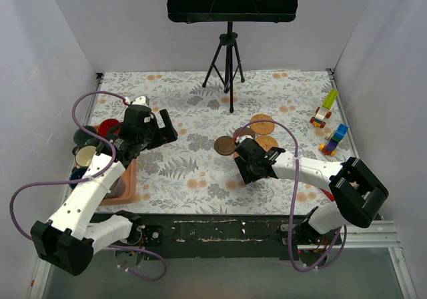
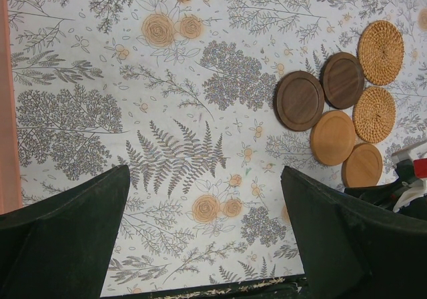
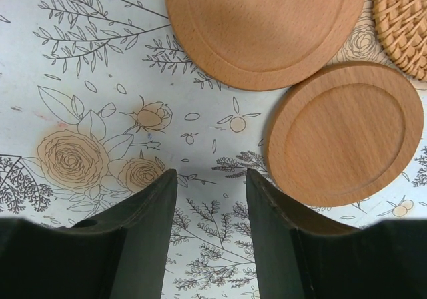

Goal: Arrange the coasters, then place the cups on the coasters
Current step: Pick up the cup from the tray.

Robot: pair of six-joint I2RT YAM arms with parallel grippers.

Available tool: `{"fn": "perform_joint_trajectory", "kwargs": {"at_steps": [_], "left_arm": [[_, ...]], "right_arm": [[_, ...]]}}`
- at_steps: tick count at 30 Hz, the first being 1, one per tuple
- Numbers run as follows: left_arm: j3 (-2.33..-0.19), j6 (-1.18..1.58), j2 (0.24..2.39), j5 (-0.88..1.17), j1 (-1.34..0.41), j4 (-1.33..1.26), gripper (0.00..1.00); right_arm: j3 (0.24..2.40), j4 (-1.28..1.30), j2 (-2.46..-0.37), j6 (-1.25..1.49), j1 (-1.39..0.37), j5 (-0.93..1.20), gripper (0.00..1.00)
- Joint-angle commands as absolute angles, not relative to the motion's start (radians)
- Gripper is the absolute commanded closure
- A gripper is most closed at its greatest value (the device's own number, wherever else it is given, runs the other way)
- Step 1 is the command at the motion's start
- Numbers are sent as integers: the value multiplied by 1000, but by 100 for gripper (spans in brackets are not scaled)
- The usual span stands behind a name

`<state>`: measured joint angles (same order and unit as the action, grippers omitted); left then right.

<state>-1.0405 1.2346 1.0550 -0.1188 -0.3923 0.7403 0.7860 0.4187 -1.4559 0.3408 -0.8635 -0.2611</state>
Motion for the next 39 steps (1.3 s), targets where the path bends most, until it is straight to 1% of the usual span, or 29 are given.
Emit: {"fn": "perform_joint_trajectory", "kwargs": {"at_steps": [1, 21, 39], "left_arm": [[-1062, 1235, 1029, -121, -394, 739, 2], [-1065, 1235, 1025, -120, -394, 742, 2], [-1065, 1235, 1026, -123, -394, 744, 2]], "right_arm": [[785, 437, -1450, 364, -858, -310, 47], [776, 440, -1462, 385, -833, -370, 47], [768, 434, -1456, 381, -815, -373, 47]]}}
